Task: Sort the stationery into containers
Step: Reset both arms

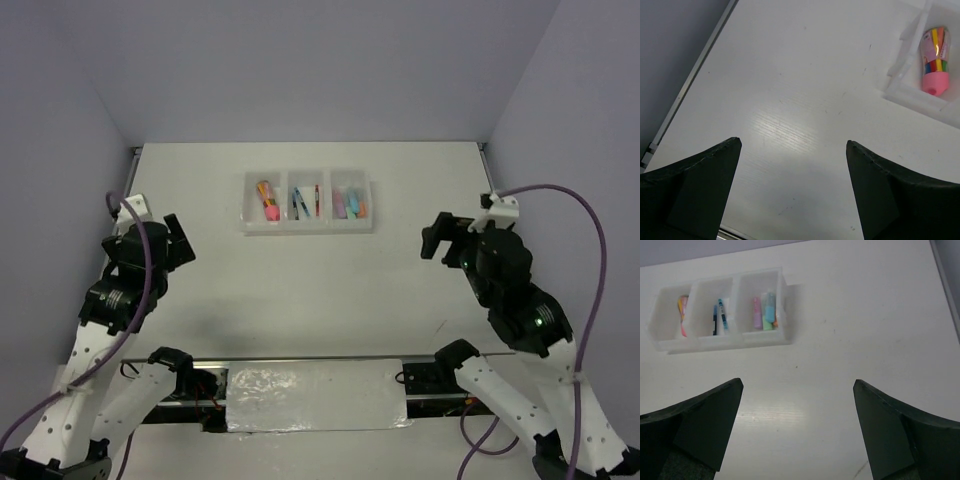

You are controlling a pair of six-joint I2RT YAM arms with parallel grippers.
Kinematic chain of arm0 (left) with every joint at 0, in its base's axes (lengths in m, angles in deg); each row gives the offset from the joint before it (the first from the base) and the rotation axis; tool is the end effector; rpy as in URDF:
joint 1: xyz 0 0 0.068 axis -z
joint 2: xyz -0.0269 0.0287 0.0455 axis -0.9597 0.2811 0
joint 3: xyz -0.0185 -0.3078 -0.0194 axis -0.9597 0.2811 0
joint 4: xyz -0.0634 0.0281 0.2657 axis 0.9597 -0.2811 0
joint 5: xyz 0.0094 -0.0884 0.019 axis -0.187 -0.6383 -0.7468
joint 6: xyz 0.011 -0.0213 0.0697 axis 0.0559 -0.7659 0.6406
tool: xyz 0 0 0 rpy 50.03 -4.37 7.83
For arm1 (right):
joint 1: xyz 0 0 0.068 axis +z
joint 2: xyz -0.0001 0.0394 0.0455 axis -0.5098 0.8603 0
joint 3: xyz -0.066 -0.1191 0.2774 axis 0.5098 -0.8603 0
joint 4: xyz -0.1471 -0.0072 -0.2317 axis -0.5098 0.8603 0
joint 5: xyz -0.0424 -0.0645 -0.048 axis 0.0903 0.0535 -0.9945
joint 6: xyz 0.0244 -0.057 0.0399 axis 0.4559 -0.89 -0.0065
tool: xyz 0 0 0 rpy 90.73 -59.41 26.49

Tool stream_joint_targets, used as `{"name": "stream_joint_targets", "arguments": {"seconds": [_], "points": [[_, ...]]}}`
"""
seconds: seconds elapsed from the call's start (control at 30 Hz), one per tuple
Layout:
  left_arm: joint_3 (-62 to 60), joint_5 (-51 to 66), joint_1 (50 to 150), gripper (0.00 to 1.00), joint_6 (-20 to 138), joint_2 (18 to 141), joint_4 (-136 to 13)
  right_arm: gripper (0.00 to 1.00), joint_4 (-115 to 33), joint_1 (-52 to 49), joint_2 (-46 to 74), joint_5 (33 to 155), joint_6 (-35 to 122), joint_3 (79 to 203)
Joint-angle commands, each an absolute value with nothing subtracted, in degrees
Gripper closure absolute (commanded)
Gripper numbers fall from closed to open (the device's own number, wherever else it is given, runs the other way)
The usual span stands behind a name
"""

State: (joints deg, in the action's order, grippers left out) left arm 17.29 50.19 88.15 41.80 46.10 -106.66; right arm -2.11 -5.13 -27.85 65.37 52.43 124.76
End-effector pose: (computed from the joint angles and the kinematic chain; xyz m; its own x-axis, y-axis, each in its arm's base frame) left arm 0.1494 -0.0025 0.3618 -0.3183 -0.3305 -0.8885 -0.4760 0.8663 -0.1517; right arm 0.1294 0.0373 0.4063 -0.3123 0.1329 -0.9406 -0.0108 0.9896 0.1434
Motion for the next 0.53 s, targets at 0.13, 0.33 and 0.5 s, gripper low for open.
{"name": "stream_joint_targets", "arguments": {"seconds": [0.13,0.33,0.5], "points": [[16.0,55.4,89.5,0.01,38.1,36.5,-108.2,0.0,8.4,-4.4,-44.2,66.4,53.8,125.1],[16.7,56.7,90.5,0.01,37.6,30.1,-107.5,0.0,13.7,-4.4,-46.1,62.3,52.4,127.0],[17.4,57.4,90.5,0.01,37.7,28.2,-106.7,0.0,14.8,-4.4,-44.8,62.6,53.7,127.3]]}}
